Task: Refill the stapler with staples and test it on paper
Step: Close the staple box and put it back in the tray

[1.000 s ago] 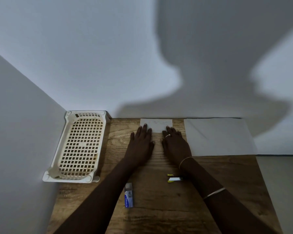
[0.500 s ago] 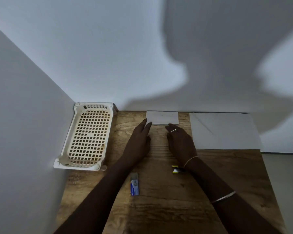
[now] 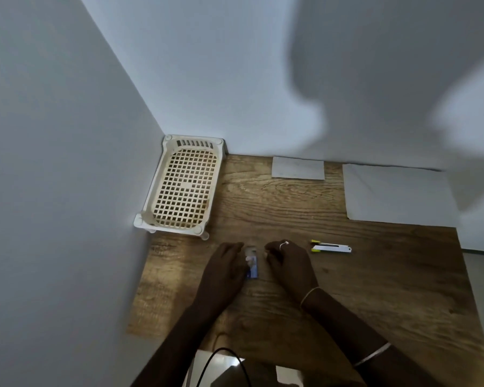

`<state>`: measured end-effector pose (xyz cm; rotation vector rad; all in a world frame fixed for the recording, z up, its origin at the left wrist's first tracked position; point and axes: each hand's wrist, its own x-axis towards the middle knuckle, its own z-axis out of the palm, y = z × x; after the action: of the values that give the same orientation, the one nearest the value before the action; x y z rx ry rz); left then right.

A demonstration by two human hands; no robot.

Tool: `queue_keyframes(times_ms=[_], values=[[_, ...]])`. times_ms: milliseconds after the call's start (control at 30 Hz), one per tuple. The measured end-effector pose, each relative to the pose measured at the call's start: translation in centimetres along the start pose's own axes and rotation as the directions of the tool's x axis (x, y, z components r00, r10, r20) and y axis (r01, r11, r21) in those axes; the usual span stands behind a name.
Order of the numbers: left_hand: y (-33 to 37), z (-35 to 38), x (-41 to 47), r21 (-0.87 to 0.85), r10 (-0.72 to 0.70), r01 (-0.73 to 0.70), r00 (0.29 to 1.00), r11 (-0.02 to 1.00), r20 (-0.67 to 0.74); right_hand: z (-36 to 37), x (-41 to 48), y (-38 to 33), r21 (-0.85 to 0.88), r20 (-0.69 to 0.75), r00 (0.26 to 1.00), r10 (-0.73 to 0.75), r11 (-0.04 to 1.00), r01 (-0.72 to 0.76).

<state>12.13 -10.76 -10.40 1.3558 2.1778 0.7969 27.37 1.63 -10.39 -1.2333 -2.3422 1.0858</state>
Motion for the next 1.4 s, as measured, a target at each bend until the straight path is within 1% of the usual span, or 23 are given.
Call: queue_keyframes(times_ms=[133, 367, 667, 867, 1133, 1233, 1333, 1400], values=[[-0.8, 0.7, -1.1, -0.015, -0.081, 0.083, 0.993, 0.996, 0.089, 1.2, -0.6, -0.3, 0.003, 0.011, 1.000, 0.020, 1.000, -0.020], [-1.0, 0.9, -0.5, -0.016, -0.067, 0.070, 0.991, 0.997, 0.114, 2.1, -0.3, -1.3, 0.033, 0.021, 0.999, 0.036, 0.999, -0.037], [-0.9, 0.7, -0.4, -0.016, -0.062, 0.064, 0.992, 0.998, 0.113, 1.8, 0.3, -1.4, -0.009, 0.069, 0.997, 0.022, 1.000, -0.021], [-0.8, 0.7, -0.3, -0.008, -0.066, 0.068, 0.991, 0.998, 0.117, 1.1, 0.6, -1.6, -0.063, 0.122, 0.991, -0.047, 0.997, 0.055], [-1.0, 0.8, -0.5, -0.003, -0.045, 0.046, 0.992, 0.999, 0.117, 0.7, 0.8, -1.8, -0.188, 0.207, 0.973, -0.105, 0.971, 0.145], [-1.1, 0.8, -0.6, -0.003, -0.038, 0.039, 0.993, 0.999, 0.115, 0.6, 0.9, -1.8, -0.185, 0.200, 0.976, -0.084, 0.975, 0.121], [-1.2, 0.8, -0.6, -0.003, -0.033, 0.034, 0.994, 0.999, 0.108, 0.7, 1.3, -2.0, -0.116, 0.148, 0.989, -0.031, 0.992, 0.049], [-1.2, 0.8, -0.5, -0.007, -0.034, 0.035, 0.994, 0.999, 0.107, 0.8, 1.9, -2.2, -0.092, 0.156, 0.988, -0.012, 0.995, 0.026]])
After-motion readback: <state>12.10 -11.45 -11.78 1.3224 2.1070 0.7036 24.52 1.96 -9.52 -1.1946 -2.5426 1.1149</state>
